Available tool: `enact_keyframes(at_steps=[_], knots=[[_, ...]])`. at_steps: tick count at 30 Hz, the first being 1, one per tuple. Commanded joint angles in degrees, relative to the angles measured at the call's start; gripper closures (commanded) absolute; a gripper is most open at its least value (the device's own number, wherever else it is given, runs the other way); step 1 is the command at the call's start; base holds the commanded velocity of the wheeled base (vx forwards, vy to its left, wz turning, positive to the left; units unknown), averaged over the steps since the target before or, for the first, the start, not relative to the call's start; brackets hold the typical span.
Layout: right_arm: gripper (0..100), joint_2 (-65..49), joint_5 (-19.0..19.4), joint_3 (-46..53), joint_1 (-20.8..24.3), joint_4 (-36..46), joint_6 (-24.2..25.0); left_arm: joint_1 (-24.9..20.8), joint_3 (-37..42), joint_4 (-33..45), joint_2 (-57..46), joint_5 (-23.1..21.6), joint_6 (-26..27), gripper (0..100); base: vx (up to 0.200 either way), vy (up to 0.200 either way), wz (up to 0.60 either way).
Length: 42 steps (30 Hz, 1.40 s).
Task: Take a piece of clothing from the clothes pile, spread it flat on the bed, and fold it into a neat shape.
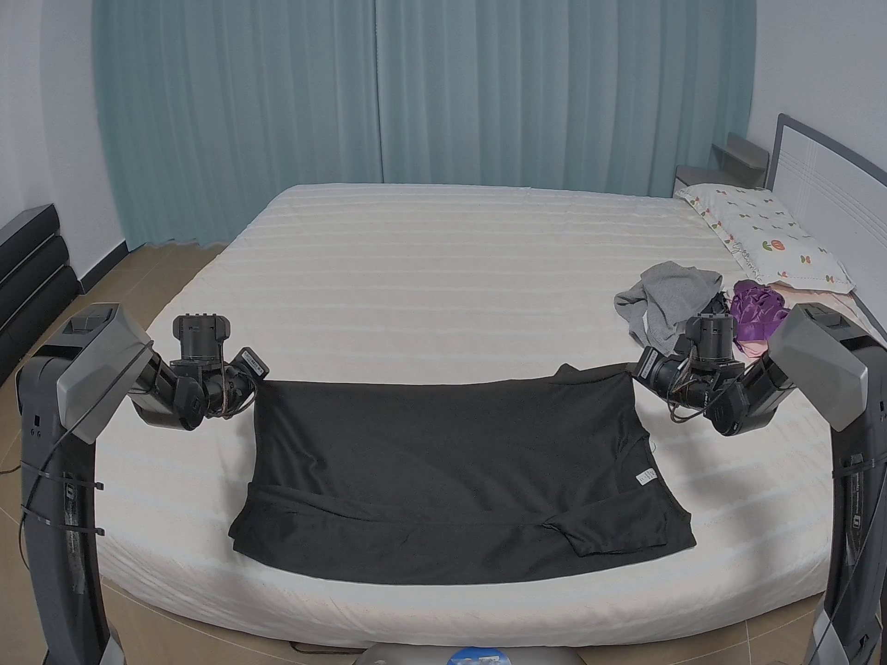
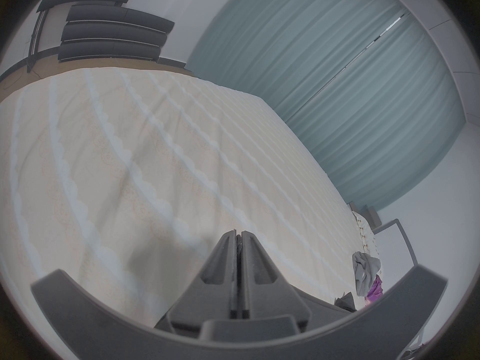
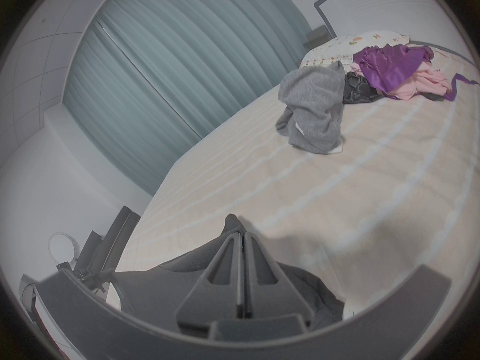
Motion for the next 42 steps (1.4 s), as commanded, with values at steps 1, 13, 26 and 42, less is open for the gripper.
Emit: enact_keyframes(at_steps=[1,13,26,42], knots=[[100,-1.8,0.8,3.1,-0.1,-1.1,0.0,0.0,1.9,0.0,-1.7,-0.2,0.1,100,0.000,0.000,0.00],[100,-6.2,3.9,13.9,-1.0,-4.4,-0.1,-0.5,11.2,-3.6,-6.0,-0.5,4.4,100,0.000,0.000,0.00],[100,-9.3,6.3,27.5,-1.6,-10.1,-0.2,-0.6,24.6,-11.5,-9.5,-0.5,10.4,100,0.000,0.000,0.00],[100,-10.1,10.0,42.4,-3.4,-18.9,-1.9,-0.5,39.5,-18.6,-12.5,-3.7,14.2,100,0.000,0.000,0.00]])
